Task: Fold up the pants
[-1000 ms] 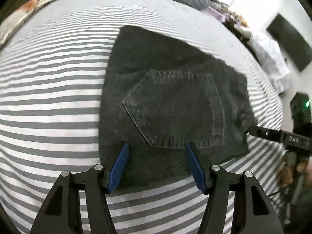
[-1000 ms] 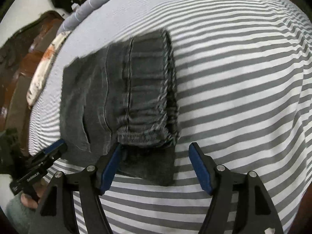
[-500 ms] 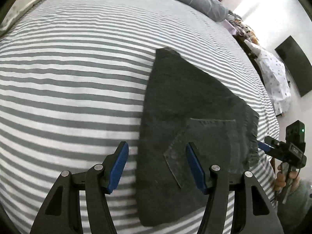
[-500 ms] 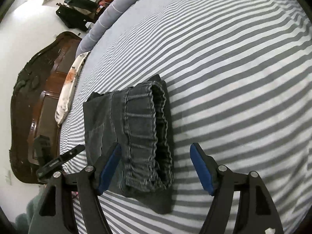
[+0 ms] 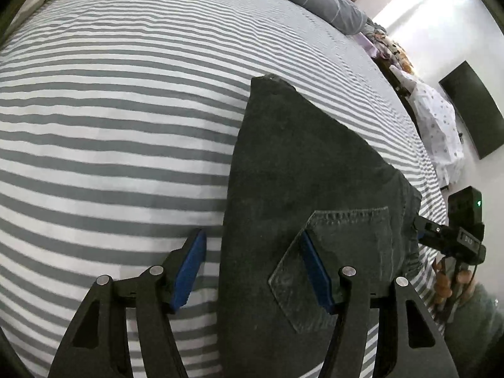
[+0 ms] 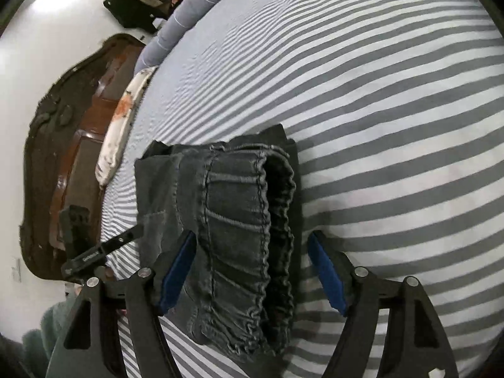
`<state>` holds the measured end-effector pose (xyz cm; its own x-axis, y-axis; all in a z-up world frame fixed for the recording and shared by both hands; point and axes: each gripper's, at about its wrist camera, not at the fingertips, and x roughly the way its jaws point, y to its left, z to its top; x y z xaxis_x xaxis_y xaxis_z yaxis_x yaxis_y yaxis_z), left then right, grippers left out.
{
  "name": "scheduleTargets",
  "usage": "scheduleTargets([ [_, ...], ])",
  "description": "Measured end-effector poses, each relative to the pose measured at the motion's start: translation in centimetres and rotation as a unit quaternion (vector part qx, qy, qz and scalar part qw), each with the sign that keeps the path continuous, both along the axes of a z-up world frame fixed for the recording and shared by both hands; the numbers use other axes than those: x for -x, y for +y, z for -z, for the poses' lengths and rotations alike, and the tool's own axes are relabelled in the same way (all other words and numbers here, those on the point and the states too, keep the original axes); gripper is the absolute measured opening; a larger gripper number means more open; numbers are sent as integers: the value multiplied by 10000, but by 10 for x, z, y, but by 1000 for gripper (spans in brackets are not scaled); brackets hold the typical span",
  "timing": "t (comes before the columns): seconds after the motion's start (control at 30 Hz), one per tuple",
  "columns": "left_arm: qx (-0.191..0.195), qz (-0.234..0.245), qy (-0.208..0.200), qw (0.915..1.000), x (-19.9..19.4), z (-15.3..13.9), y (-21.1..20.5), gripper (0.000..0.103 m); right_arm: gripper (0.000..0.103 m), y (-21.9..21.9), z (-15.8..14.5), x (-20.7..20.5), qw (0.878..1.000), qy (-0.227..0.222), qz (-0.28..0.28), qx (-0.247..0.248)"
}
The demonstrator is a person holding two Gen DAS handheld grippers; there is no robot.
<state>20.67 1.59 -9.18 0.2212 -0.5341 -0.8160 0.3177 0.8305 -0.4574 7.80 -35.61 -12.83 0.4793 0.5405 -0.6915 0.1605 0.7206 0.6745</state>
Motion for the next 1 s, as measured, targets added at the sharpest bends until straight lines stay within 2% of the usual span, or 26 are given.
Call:
scheduleTargets([
  [0.1,32,44,-30,10000,0,0,-1,64,75,3,3,-2,9993,-29,-243,-277],
  [0.17,56,134,-37,9999,3,-1,-2,64,75,9,2,-4,9988,-33,-433,-218],
  [0.27,173,332,34,9993,5,-3,-9,64,75,19,-1,-3,9966,-83,-715,-389],
  [0.37,53,500,-58,9987,10,-4,-14,64,75,23,-1,-2,9960,-3,-768,-456],
  [0.5,319,386,152,9986,6,-2,-3,64,75,23,0,-1,9948,83,-832,-576],
  [0.63,582,216,320,9976,2,1,9,64,74,26,3,4,9942,278,-915,-485],
  [0.7,662,178,370,9970,-3,2,11,64,68,27,4,4,9952,308,-863,-332],
  [0.8,441,277,232,9984,-1,0,4,64,59,23,6,1,9965,196,-672,-466],
  [0.9,239,387,64,9989,4,-4,-7,64,58,22,7,-5,9966,122,-569,-585],
  [1.0,231,390,32,9990,3,-3,-8,62,58,27,10,-13,9973,108,-489,-541],
])
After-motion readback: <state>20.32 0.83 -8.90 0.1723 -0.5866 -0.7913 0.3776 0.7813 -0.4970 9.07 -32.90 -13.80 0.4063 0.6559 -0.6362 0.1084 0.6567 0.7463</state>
